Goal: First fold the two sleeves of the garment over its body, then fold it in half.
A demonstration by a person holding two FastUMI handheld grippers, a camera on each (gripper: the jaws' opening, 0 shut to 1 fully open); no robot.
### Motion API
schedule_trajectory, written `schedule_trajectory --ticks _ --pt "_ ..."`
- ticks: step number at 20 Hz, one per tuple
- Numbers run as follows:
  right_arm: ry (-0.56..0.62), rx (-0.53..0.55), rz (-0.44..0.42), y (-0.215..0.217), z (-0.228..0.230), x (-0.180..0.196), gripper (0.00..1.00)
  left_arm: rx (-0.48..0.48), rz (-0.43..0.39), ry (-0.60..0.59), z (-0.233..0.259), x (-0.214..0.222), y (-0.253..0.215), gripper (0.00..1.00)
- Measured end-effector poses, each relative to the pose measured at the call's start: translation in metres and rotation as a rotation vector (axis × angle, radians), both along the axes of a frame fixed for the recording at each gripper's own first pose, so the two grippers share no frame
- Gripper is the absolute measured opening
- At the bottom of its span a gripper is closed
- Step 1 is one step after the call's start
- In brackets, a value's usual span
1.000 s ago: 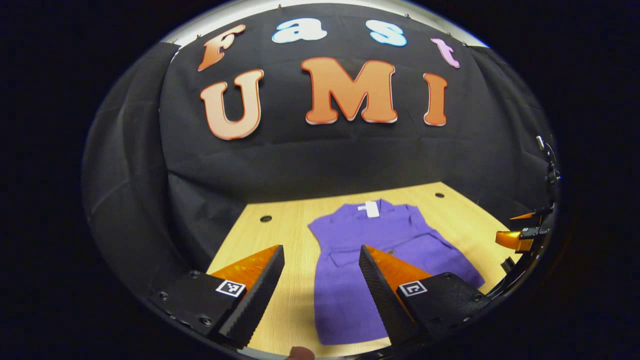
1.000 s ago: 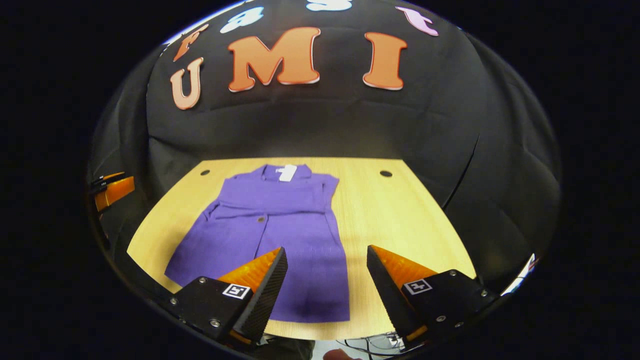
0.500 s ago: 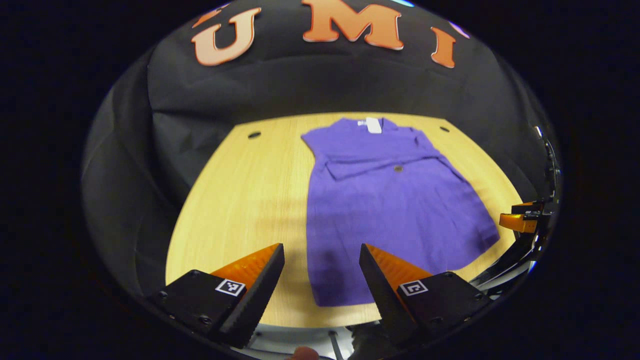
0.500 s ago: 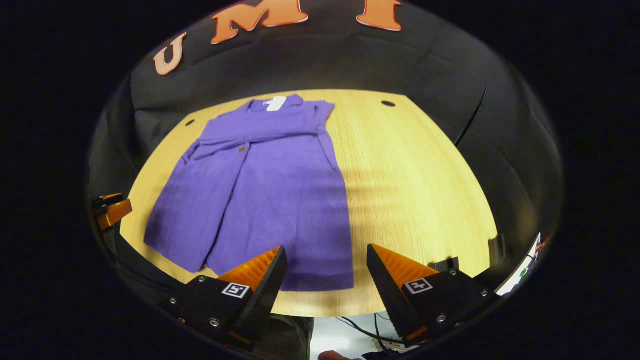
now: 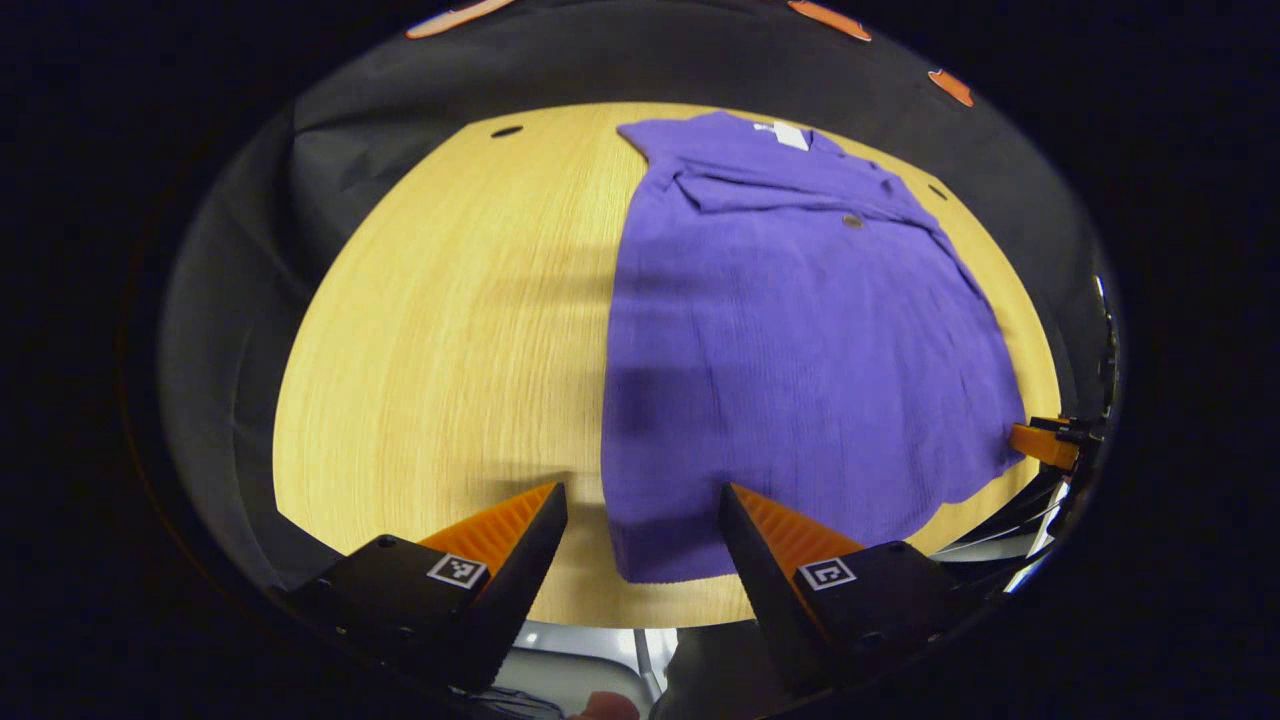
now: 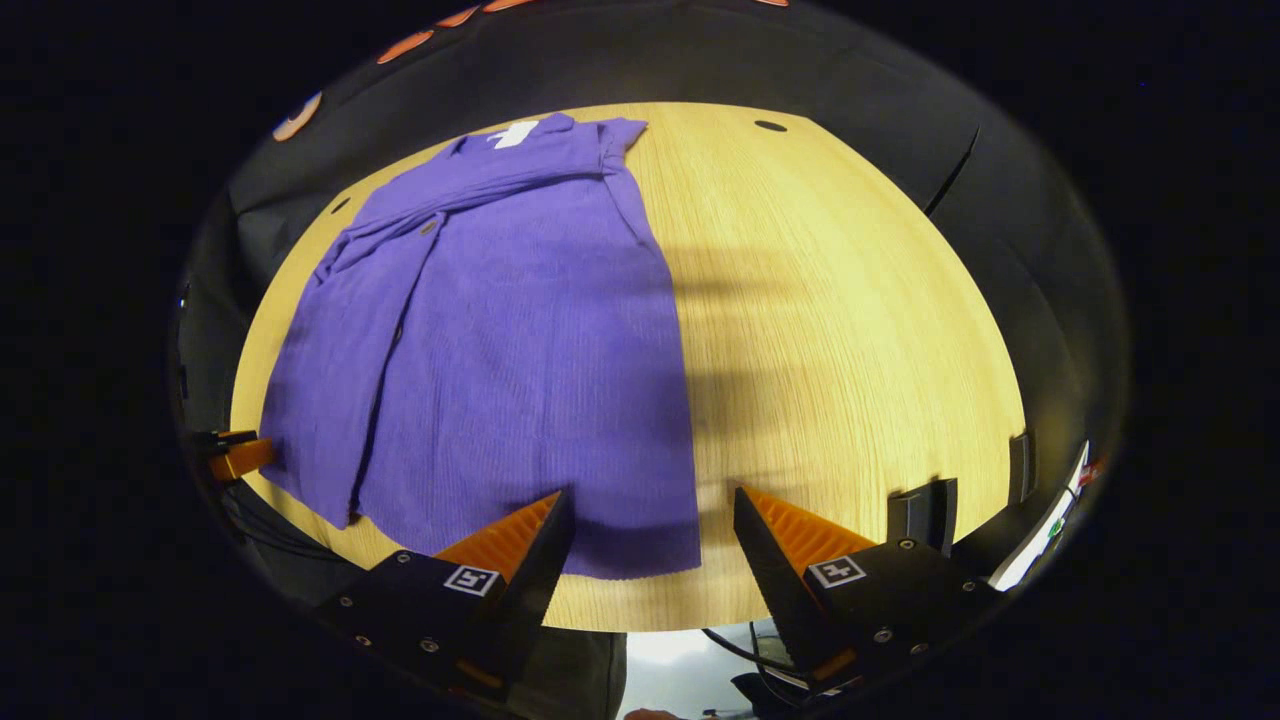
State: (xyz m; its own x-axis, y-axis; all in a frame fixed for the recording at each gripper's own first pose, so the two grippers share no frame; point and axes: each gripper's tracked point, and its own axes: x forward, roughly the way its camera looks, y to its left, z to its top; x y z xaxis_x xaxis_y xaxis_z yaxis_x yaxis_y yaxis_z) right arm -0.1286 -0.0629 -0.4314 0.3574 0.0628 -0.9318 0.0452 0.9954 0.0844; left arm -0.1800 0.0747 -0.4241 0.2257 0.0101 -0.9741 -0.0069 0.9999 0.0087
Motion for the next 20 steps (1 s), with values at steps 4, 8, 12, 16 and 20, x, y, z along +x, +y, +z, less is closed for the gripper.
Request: schedule_trajectory --ticks 4,8,12,16,20 --pt "0.037 -0.004 0.028 0.005 -0.006 -0.004 0.97 0.013 0.012 0.081 -0.009 -0.007 -0.006 0.97" --pt "0.098 -0.001 0.075 0.017 -0.005 -0.009 0.82 -0.006 0.051 0.190 -0.012 -0.003 -0.012 0.97" --pt "0.107 0.047 0.065 0.025 -0.005 -0.004 0.21 -0.053 0.055 0.235 -0.014 0.014 -0.039 0.22" --pt "0.150 0.199 -0.034 0.037 0.004 -0.002 0.04 -0.096 0.062 0.229 -0.014 0.014 -0.044 0.08" --pt "0.101 0.224 -0.016 0.033 0.035 0.020 0.03 -0.140 0.054 0.185 0.009 0.047 -0.052 0.07"
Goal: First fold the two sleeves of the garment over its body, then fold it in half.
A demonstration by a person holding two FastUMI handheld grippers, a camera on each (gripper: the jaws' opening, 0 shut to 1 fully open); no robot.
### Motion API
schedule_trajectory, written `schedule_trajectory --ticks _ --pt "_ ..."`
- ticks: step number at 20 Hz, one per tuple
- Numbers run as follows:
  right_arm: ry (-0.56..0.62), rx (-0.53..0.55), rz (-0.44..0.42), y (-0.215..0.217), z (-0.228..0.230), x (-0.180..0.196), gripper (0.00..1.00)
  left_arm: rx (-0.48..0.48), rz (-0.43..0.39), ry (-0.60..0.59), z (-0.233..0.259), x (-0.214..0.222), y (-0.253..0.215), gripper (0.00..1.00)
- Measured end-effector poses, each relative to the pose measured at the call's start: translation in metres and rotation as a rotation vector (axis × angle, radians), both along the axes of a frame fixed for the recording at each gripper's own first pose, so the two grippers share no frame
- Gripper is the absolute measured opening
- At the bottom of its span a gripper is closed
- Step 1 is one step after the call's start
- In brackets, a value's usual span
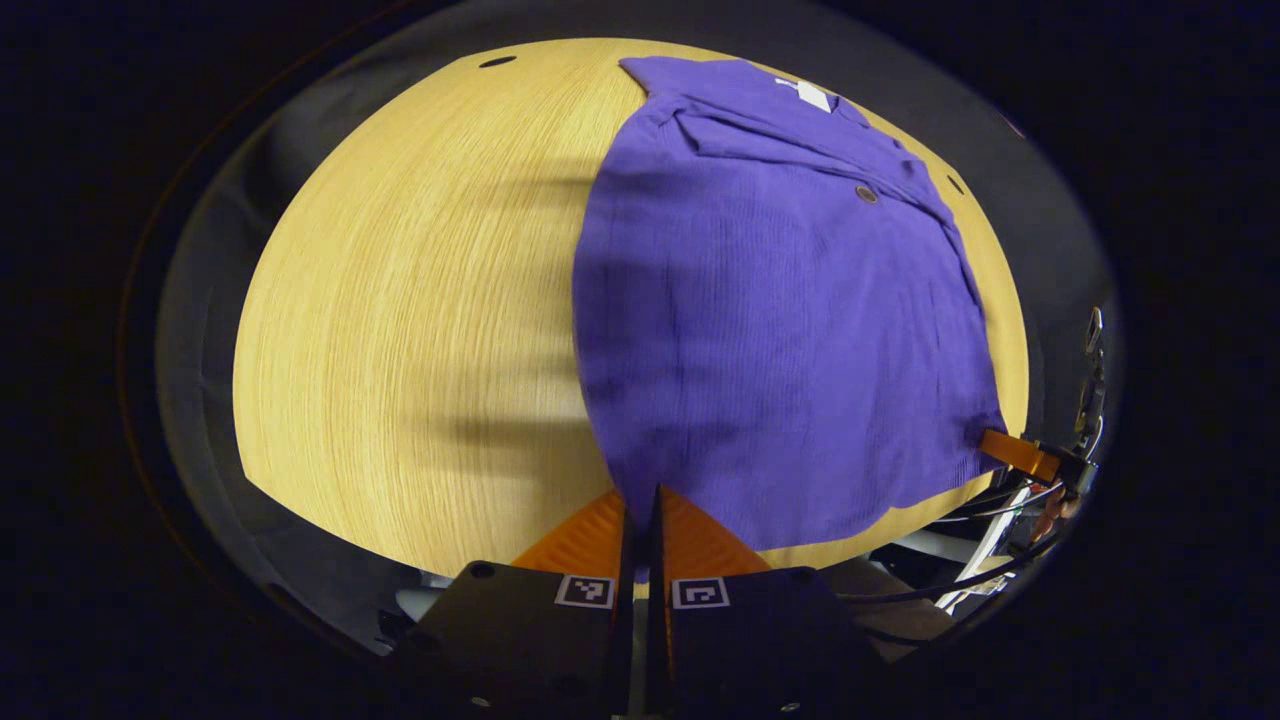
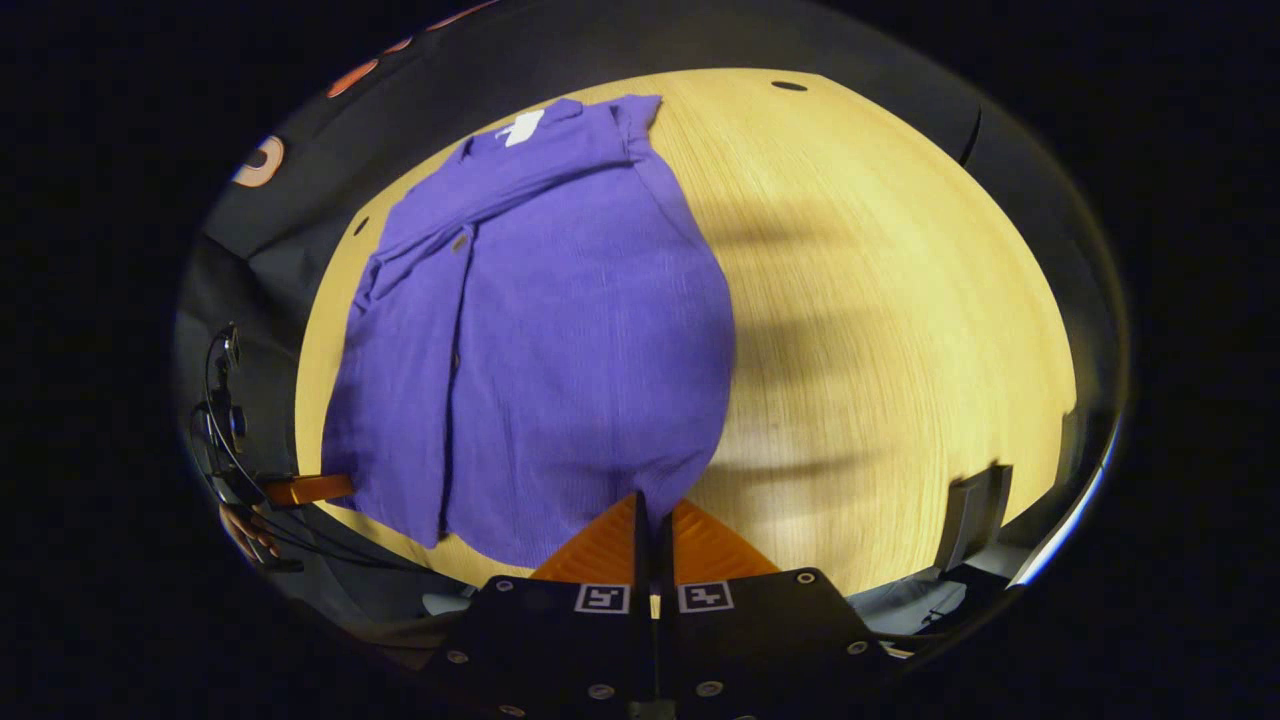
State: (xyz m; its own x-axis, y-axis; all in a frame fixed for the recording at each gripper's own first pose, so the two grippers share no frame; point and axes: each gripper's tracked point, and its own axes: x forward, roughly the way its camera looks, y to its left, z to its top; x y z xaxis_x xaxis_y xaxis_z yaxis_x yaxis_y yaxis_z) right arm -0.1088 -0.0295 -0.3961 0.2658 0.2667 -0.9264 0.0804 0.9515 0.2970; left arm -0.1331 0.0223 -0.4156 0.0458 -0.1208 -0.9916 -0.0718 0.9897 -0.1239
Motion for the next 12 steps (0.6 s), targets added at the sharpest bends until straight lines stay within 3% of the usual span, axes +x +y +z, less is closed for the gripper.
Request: schedule_trajectory --ticks 4,12 --pt "-0.069 0.058 0.016 0.011 0.042 0.028 0.03 -0.031 -0.015 -0.074 0.034 0.028 -0.008 0.07" --pt "-0.183 0.065 0.084 0.018 0.104 0.088 0.03 -0.044 -0.095 -0.224 0.101 0.113 -0.028 0.07"
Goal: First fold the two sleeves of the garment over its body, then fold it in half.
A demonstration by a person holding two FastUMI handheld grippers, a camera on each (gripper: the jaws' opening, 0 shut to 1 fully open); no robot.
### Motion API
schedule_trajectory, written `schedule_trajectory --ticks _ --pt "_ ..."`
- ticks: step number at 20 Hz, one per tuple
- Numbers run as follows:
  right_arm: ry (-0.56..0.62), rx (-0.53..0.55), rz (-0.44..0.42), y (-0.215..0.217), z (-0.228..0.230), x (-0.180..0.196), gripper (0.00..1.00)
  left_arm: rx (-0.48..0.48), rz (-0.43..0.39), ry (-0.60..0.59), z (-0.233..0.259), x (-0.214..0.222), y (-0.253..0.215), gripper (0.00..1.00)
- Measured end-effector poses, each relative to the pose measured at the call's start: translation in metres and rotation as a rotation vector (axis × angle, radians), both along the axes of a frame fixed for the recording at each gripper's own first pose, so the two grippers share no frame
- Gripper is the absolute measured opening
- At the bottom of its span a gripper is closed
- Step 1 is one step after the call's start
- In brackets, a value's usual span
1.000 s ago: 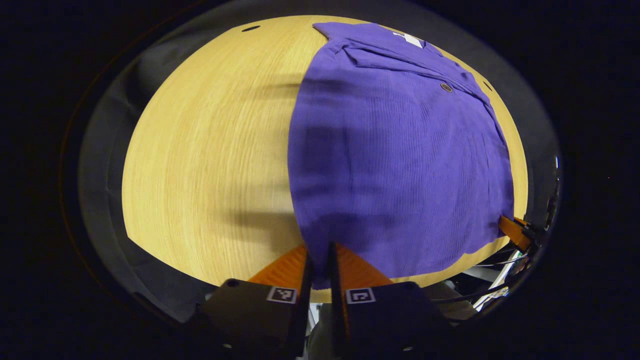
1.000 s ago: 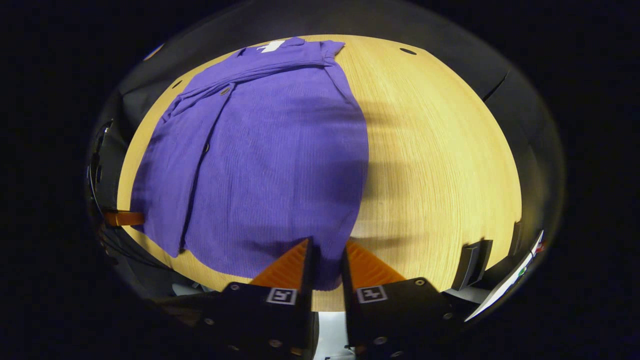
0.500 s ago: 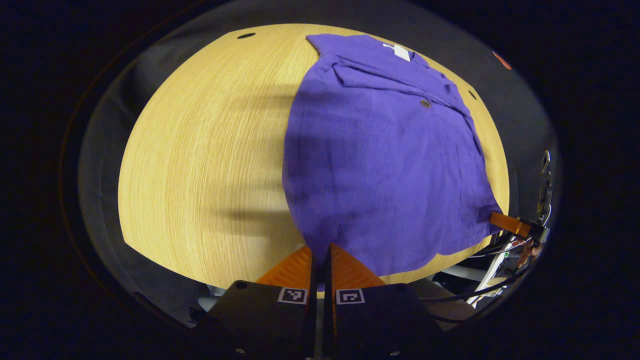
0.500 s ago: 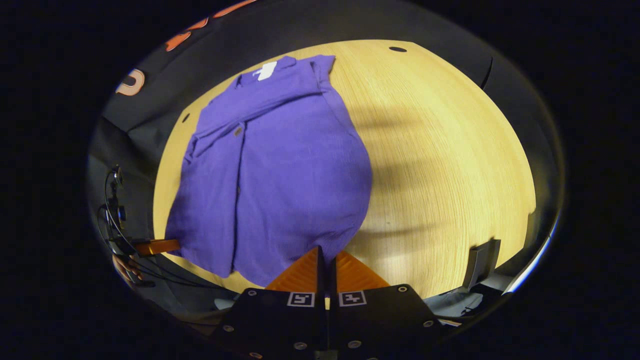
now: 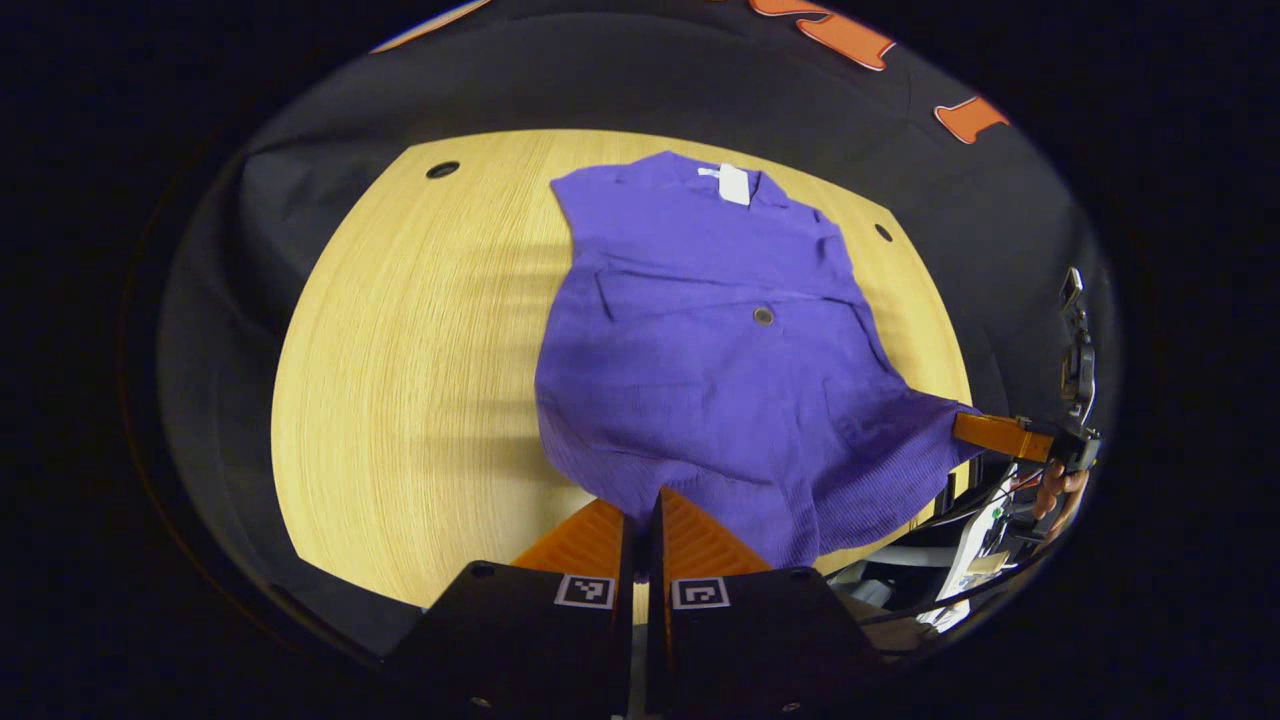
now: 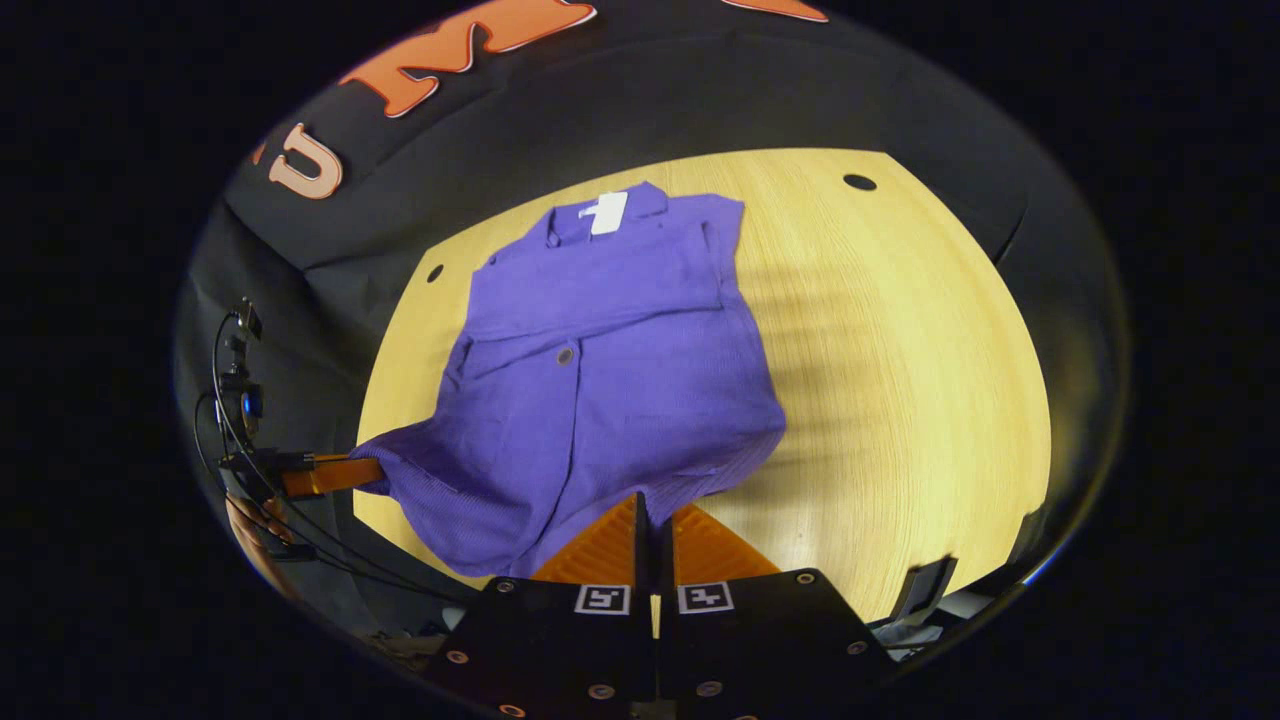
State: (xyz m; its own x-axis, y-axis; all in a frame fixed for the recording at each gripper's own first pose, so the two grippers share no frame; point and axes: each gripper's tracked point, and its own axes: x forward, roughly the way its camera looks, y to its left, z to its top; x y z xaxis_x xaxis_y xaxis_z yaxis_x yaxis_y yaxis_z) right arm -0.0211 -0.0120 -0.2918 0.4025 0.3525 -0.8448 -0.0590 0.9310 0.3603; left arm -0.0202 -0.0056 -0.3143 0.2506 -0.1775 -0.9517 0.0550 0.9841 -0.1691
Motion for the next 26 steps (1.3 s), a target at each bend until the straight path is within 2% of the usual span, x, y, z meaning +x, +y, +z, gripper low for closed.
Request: schedule_trajectory --ticks 9,12,18,23,26 --pt "-0.107 -0.007 0.045 -0.004 0.050 0.098 0.02 0.018 -0.037 -0.110 0.044 0.110 -0.009 0.07" --pt "-0.120 -0.007 0.053 -0.007 0.057 0.137 0.03 0.058 -0.066 -0.127 0.050 0.154 -0.008 0.07" --pt "-0.091 -0.017 0.076 -0.015 0.045 0.207 0.02 0.141 -0.132 -0.111 0.043 0.235 -0.009 0.07" --pt "-0.055 -0.012 0.068 -0.020 0.020 0.263 0.02 0.182 -0.094 -0.090 0.020 0.293 0.003 0.07" --pt "-0.038 -0.006 0.071 -0.023 0.007 0.293 0.02 0.225 -0.100 -0.074 0.001 0.320 0.013 0.07"
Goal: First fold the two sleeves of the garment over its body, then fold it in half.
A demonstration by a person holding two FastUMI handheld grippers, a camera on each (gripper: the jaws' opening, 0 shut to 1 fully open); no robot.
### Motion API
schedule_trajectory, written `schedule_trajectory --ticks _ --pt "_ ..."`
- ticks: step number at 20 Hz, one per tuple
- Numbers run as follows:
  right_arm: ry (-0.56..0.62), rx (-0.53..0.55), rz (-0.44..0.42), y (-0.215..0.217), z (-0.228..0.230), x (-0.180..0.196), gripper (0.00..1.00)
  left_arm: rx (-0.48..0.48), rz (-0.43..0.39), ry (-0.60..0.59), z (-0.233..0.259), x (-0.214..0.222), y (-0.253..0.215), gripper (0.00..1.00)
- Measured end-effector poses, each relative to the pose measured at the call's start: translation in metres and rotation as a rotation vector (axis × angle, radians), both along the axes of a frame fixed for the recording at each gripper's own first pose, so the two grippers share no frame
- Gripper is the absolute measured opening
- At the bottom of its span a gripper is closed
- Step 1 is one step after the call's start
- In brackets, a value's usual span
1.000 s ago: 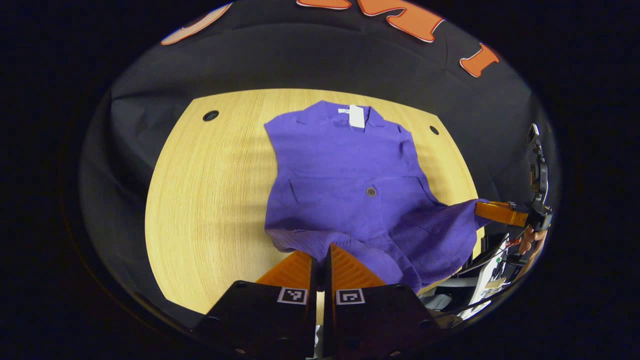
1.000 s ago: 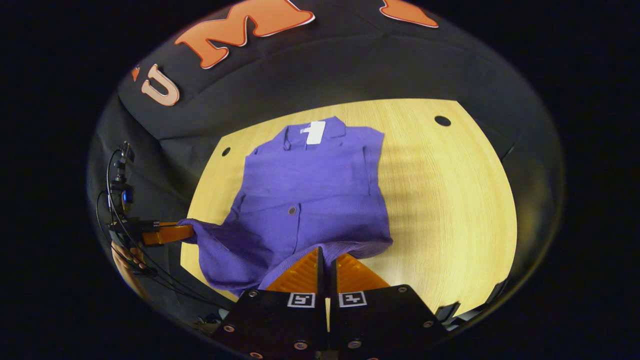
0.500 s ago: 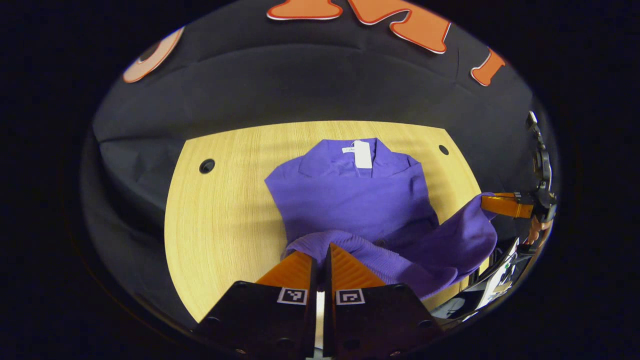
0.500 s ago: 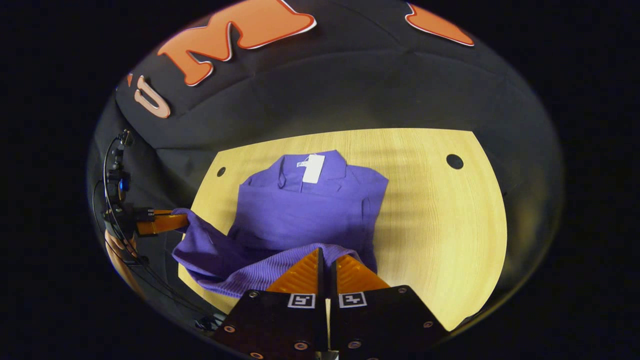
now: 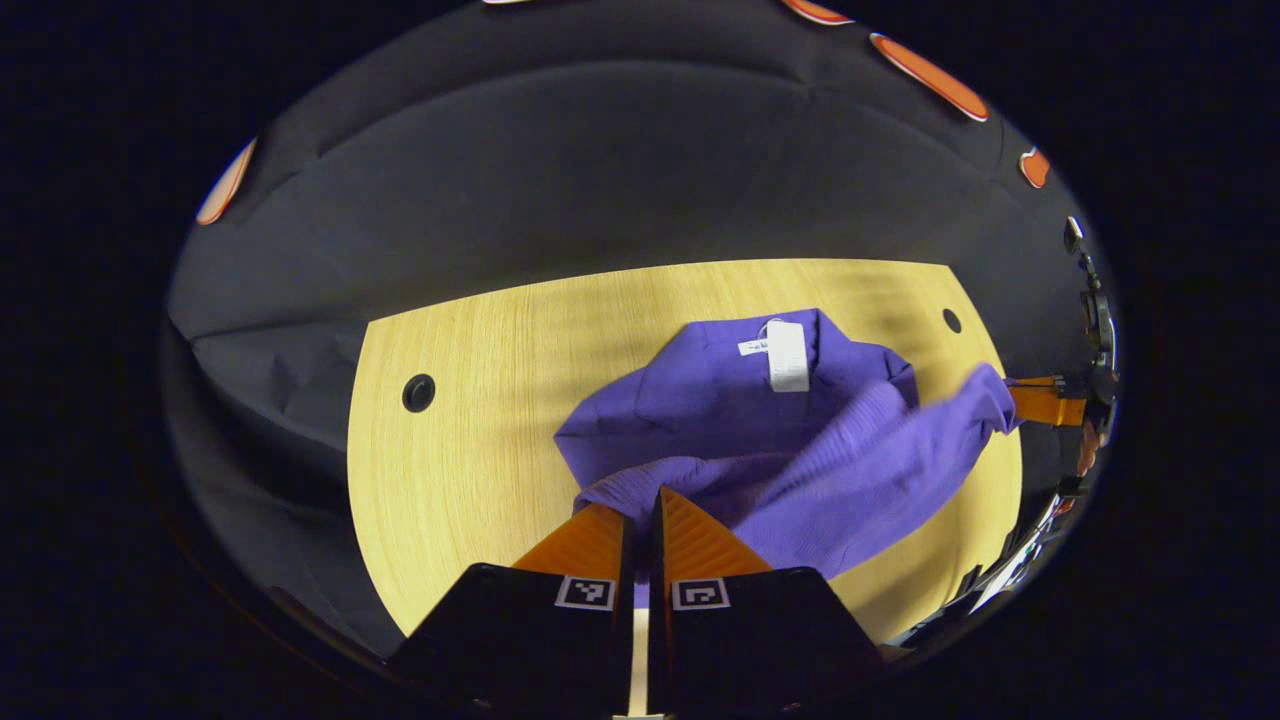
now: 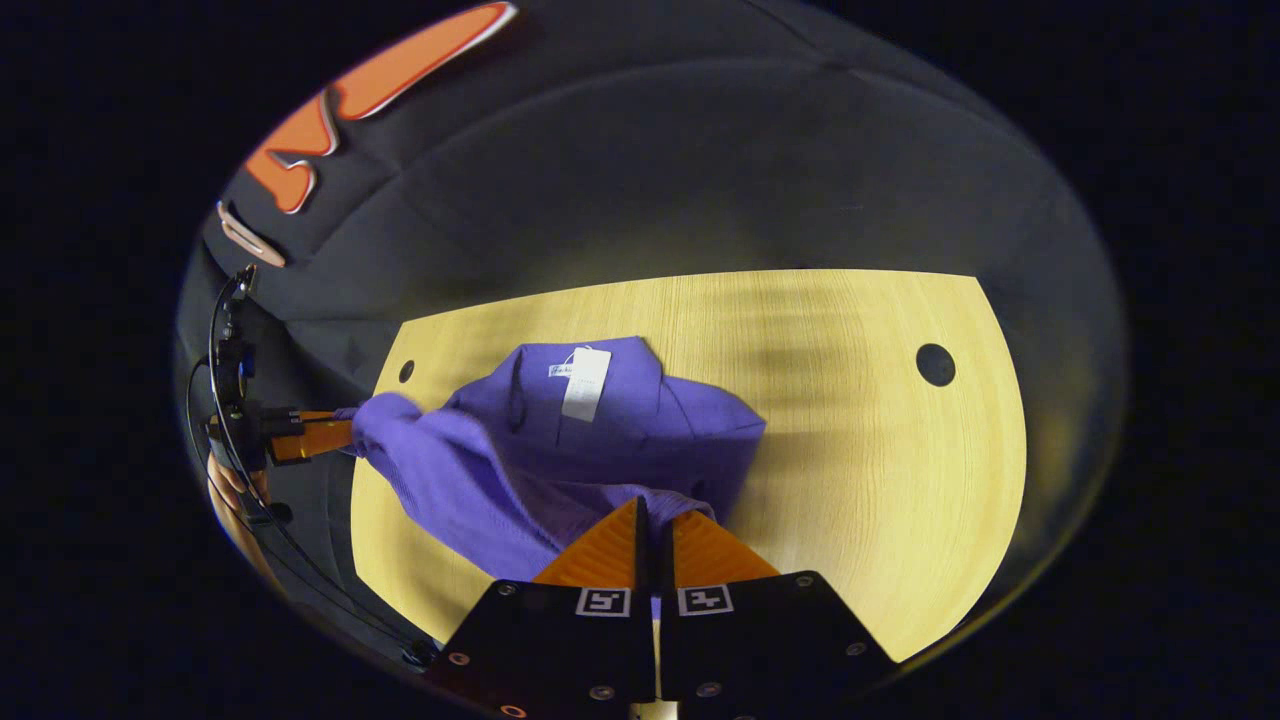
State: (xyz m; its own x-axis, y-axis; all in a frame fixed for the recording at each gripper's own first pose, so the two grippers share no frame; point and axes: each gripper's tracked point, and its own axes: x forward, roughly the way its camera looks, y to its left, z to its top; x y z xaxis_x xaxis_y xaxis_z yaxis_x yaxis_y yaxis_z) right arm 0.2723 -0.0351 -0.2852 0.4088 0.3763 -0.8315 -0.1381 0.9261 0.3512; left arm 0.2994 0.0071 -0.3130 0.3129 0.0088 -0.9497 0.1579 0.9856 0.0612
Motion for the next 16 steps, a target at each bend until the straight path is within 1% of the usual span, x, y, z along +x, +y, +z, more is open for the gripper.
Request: schedule_trajectory --ticks 3,5,8,9,10,11,13,14,15,16 --pt "0.020 0.033 -0.017 -0.002 -0.010 0.027 0.02 0.033 -0.026 -0.016 -0.012 0.023 -0.001 0.07" --pt "0.018 0.050 -0.036 -0.004 -0.016 0.045 0.03 0.081 -0.041 -0.031 -0.017 0.038 0.005 0.06" --pt "0.017 0.122 -0.116 -0.002 -0.016 0.072 0.04 0.121 -0.020 -0.080 -0.024 0.057 0.013 0.06" --pt "0.012 0.136 -0.142 -0.005 -0.014 0.076 0.05 0.136 -0.009 -0.113 -0.024 0.064 0.018 0.08" --pt "0.003 0.141 -0.164 -0.009 -0.015 0.080 0.13 0.146 -0.002 -0.152 -0.020 0.071 0.021 0.11" --pt "-0.016 0.134 -0.171 -0.015 -0.012 0.082 0.30 0.155 0.009 -0.208 -0.013 0.080 0.022 0.17" --pt "-0.080 0.098 -0.195 -0.029 -0.006 0.089 0.47 0.180 0.024 -0.325 0.007 0.095 0.028 0.46" --pt "-0.106 0.089 -0.200 -0.035 0.000 0.089 0.63 0.177 0.021 -0.356 0.017 0.095 0.025 0.60" --pt "-0.134 0.083 -0.208 -0.039 0.008 0.089 0.69 0.181 0.025 -0.383 0.025 0.091 0.022 0.74" --pt "-0.158 0.073 -0.211 -0.042 0.015 0.087 0.81 0.175 0.030 -0.402 0.034 0.089 0.020 0.75"
